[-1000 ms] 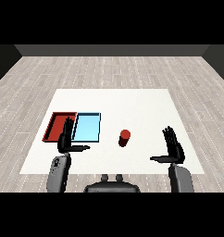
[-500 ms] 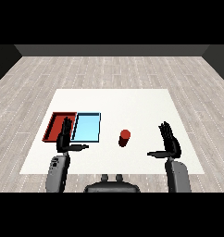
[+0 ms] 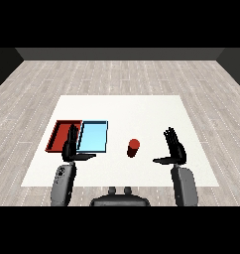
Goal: Pick the red can and put it in the red box
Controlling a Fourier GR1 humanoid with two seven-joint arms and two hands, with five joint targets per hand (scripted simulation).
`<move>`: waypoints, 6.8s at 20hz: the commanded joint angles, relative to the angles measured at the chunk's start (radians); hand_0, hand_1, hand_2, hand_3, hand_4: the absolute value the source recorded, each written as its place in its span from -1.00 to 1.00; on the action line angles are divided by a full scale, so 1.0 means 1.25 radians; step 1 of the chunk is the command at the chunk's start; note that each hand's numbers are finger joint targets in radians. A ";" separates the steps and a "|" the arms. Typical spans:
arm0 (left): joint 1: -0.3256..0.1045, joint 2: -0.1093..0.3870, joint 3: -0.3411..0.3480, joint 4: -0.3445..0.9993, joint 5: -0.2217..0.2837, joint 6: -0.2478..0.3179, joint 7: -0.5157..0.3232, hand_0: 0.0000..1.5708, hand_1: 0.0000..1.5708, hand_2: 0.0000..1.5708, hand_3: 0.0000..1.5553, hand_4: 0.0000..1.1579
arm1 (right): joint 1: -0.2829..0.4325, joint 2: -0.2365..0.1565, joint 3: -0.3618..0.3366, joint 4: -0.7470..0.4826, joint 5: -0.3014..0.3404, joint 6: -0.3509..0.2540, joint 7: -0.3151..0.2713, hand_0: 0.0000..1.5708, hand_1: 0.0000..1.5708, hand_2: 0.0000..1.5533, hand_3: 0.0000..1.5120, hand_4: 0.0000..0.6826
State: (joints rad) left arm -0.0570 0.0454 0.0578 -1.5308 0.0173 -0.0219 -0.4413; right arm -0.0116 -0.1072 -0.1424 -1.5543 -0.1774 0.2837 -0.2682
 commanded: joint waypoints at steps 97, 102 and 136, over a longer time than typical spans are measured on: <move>0.032 -0.026 -0.032 0.025 -0.032 -0.002 -0.067 -1.00 -1.00 -1.00 -1.00 -1.00 | -0.271 0.084 0.308 0.443 -0.032 -0.453 -0.050 1.00 1.00 0.92 0.88 0.77; 0.023 -0.001 -0.014 -0.007 0.007 -0.037 -0.039 -1.00 -1.00 -1.00 -1.00 -1.00 | -0.274 0.058 0.313 0.325 -0.012 -0.462 0.015 1.00 1.00 0.90 0.86 0.77; -0.128 -0.036 -0.268 -0.015 0.052 0.020 0.218 -1.00 -1.00 -1.00 -1.00 -1.00 | -0.329 0.085 0.335 0.008 0.106 -0.577 0.085 1.00 1.00 0.91 0.88 0.85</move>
State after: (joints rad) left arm -0.1542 0.0005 -0.2940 -1.6449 0.0553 0.0121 -0.1520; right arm -0.4007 -0.0067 0.2890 -1.5837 -0.0242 -0.4437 -0.1248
